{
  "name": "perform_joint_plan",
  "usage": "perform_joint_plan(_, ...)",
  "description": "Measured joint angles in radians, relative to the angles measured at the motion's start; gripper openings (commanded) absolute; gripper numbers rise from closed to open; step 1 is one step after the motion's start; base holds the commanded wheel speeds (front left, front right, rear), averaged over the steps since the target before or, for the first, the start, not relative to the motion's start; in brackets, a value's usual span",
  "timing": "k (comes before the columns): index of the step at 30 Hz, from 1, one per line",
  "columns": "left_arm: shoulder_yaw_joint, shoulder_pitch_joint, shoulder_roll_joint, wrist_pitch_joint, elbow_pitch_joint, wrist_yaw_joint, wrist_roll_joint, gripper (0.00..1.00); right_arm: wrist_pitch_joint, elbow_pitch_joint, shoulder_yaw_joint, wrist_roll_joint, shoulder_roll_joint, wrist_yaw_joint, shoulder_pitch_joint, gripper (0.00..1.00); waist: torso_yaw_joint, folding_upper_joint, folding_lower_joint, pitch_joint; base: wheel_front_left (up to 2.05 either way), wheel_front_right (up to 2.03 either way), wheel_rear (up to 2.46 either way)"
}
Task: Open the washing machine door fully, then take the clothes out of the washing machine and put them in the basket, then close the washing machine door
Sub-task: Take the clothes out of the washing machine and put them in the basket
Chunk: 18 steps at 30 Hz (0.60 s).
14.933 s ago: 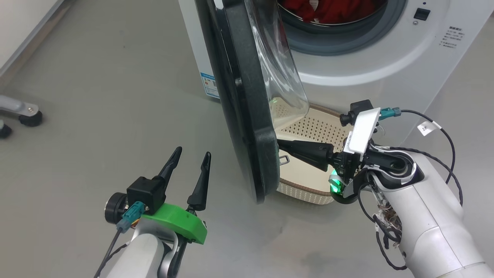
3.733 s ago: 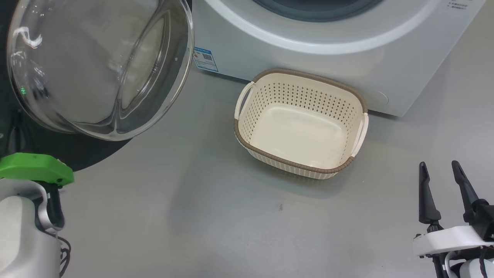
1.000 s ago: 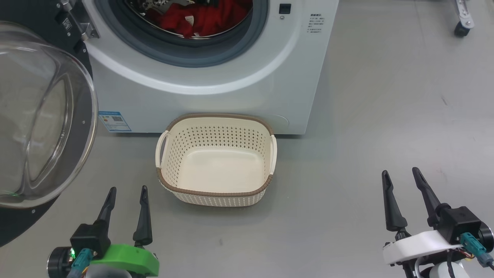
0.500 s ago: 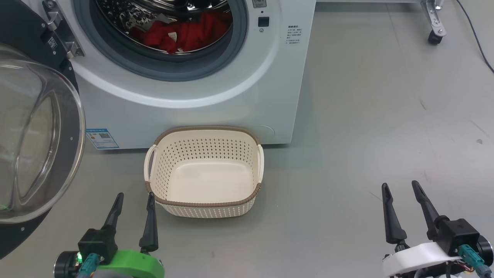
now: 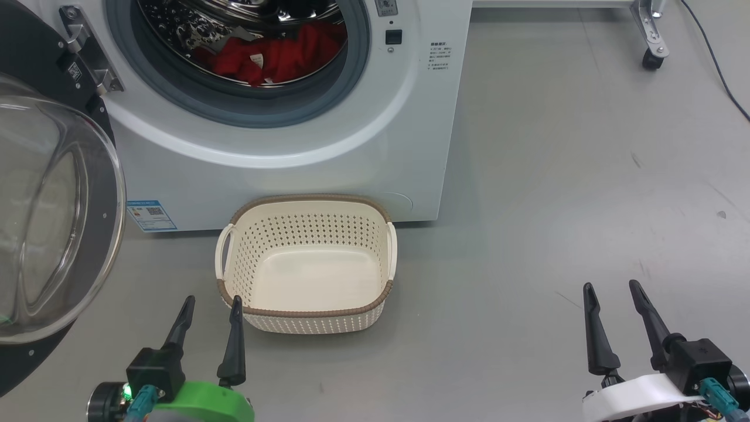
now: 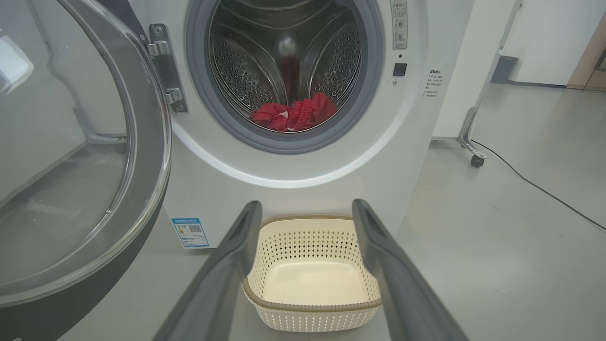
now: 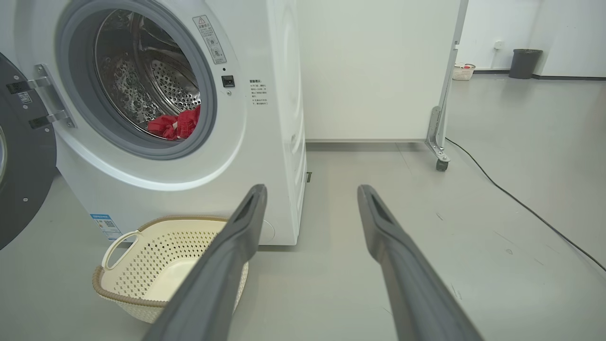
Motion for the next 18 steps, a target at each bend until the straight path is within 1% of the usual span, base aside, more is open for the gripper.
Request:
perform_joint_plan(11, -0.01, 0.0, 0.0, 0.007, -0.018, -0.005, 0.0, 1.0, 0.0, -0.016, 0.0, 0.0, 0.001, -0.007, 0.0, 1.0, 0.001, 0.0, 0.0, 0.001, 0.01, -0.01, 0.0)
perform_joint_plan(18, -0.017, 0.0, 0.0, 0.007, -0.03, -0.009, -0.001, 1.0, 0.0, -0.025, -0.001, 0.0, 0.002, -0.007, 0.0, 1.0, 0.001, 0.0, 0.0, 0.003, 0.24, -0.24, 0.0)
